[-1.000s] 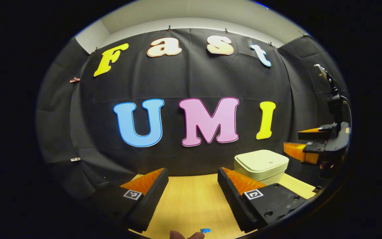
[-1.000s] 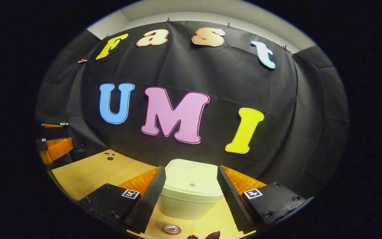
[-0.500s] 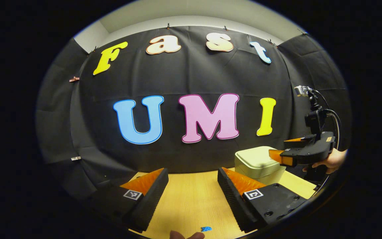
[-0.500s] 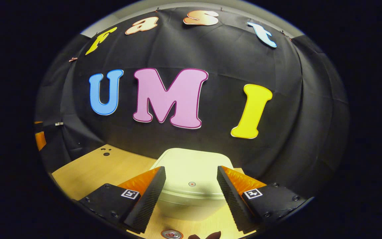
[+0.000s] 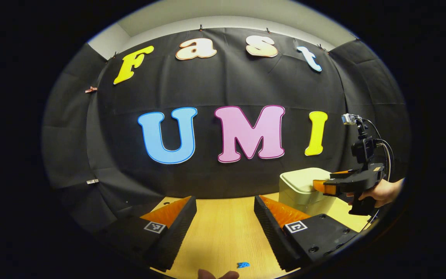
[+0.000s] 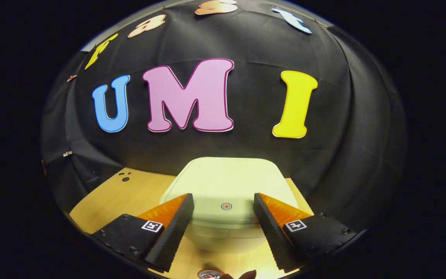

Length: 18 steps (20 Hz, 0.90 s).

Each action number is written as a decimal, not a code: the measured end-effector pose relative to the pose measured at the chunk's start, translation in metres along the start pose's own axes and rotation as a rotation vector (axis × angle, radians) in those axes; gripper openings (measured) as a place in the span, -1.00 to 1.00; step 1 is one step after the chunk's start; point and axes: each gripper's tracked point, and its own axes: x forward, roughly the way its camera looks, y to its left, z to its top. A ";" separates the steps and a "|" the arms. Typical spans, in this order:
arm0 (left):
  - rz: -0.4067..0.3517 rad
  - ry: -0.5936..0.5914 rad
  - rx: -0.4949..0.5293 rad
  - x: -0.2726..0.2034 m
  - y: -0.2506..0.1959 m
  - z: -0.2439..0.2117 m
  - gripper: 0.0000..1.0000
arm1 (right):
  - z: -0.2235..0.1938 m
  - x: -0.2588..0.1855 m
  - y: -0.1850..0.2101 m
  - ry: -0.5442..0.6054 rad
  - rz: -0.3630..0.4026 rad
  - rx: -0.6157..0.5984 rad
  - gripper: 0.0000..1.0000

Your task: Press the lid of the desktop garbage bin to open it, pick up the crumpled paper on the desktop and throw it into the bin, then pick up the pop can on the desktop and drop it into the bin, and finally close the garbage bin lid.

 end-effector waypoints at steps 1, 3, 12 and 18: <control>0.002 0.004 -0.003 0.001 0.000 -0.001 0.92 | -0.001 0.000 0.001 -0.001 0.005 -0.009 0.96; 0.001 0.014 -0.010 0.001 -0.001 -0.005 0.92 | -0.005 0.000 0.001 -0.004 0.011 -0.037 0.97; -0.004 0.026 -0.018 0.000 -0.002 -0.012 0.92 | 0.012 -0.005 -0.001 -0.059 0.018 0.016 0.96; 0.007 0.063 -0.038 -0.001 0.004 -0.026 0.92 | 0.052 -0.028 0.002 -0.195 0.029 0.043 0.95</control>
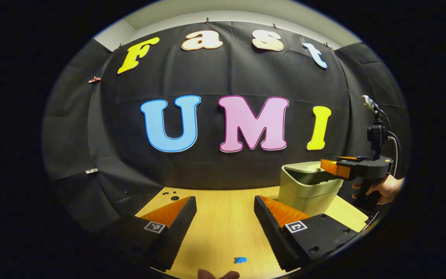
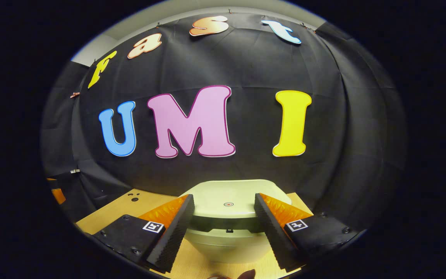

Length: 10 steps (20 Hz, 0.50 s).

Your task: Press the lid of the desktop garbage bin to open it, pick up the crumpled paper on the desktop and throw it into the bin, then pick up the pop can on the desktop and drop it into the bin, and finally close the garbage bin lid.

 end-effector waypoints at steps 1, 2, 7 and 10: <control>0.000 0.002 0.003 0.000 0.000 0.000 0.92 | 0.003 0.000 0.000 -0.006 0.002 -0.004 0.95; -0.002 0.000 0.005 0.001 0.000 0.002 0.92 | 0.008 0.000 -0.001 -0.010 0.001 -0.006 0.96; -0.012 -0.024 0.028 0.000 -0.003 0.008 0.92 | 0.026 -0.003 -0.002 -0.042 -0.006 0.005 0.96; -0.018 -0.031 0.037 -0.002 -0.005 0.011 0.92 | 0.037 -0.008 -0.001 -0.067 -0.007 -0.004 0.96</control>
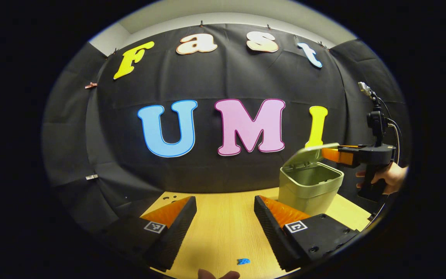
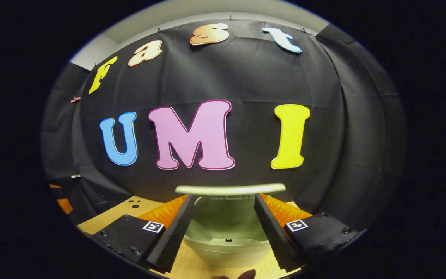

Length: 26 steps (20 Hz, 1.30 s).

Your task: Press the lid of the desktop garbage bin to open it, pick up the crumpled paper on the desktop and throw it into the bin, then pick up the pop can on the desktop and drop it into the bin, and finally close the garbage bin lid.

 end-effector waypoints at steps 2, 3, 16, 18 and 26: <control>-0.003 0.000 0.001 -0.002 -0.001 -0.002 0.92 | 0.006 -0.003 0.001 -0.013 0.001 -0.018 0.95; -0.004 -0.001 0.000 -0.002 -0.002 -0.001 0.92 | 0.007 -0.005 0.002 -0.015 0.003 -0.026 0.95; -0.039 0.023 -0.004 -0.001 -0.006 -0.020 0.92 | -0.007 -0.043 0.009 0.059 0.029 -0.058 0.24; -0.053 0.041 0.007 0.000 -0.007 -0.034 0.92 | -0.014 -0.053 0.015 0.075 0.055 -0.050 0.13; -0.145 0.193 0.018 0.005 -0.031 -0.133 0.92 | -0.042 -0.109 0.028 0.122 0.083 -0.121 0.65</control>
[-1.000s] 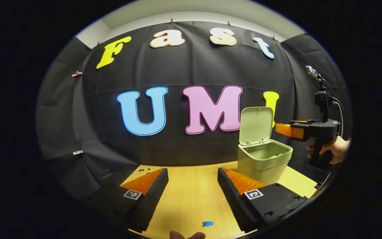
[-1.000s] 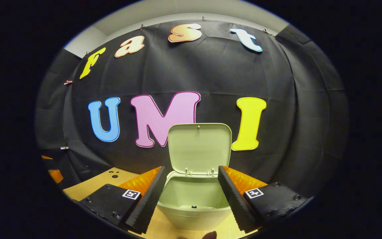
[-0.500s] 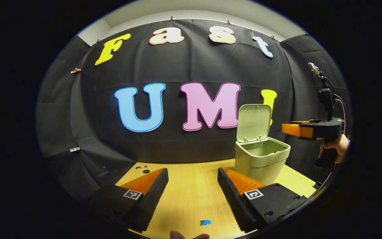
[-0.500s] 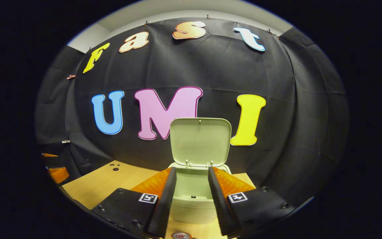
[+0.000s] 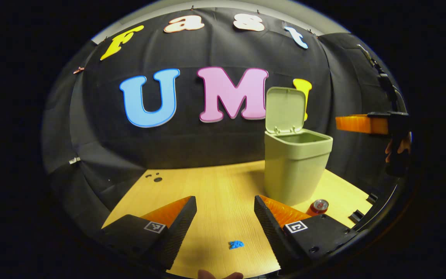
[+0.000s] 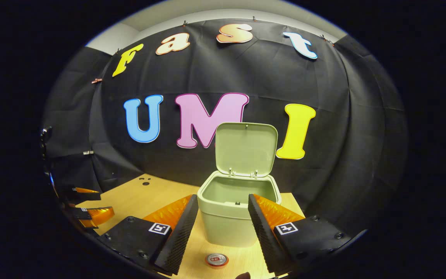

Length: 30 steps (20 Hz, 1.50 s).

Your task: Press the lid of the desktop garbage bin to open it, pick up the crumpled paper on the desktop and throw it into the bin, then pick up the pop can on the desktop and drop it into the bin, and finally close the garbage bin lid.

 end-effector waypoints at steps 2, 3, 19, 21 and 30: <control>-0.023 0.051 0.007 0.010 -0.007 -0.027 0.92 | -0.005 -0.010 0.003 0.013 0.001 -0.001 0.69; -0.038 0.080 0.007 0.015 -0.012 -0.040 0.92 | -0.010 -0.014 0.004 0.023 -0.002 -0.003 0.73; -0.047 0.435 -0.006 0.085 -0.017 -0.201 0.79 | -0.028 -0.036 -0.033 0.081 -0.067 -0.016 0.82; -0.060 0.459 -0.017 0.089 -0.020 -0.209 0.72 | -0.030 -0.037 -0.036 0.088 -0.075 -0.012 0.82; -0.113 0.504 -0.013 0.097 -0.025 -0.221 0.02 | -0.037 -0.036 -0.037 0.108 -0.084 -0.018 0.82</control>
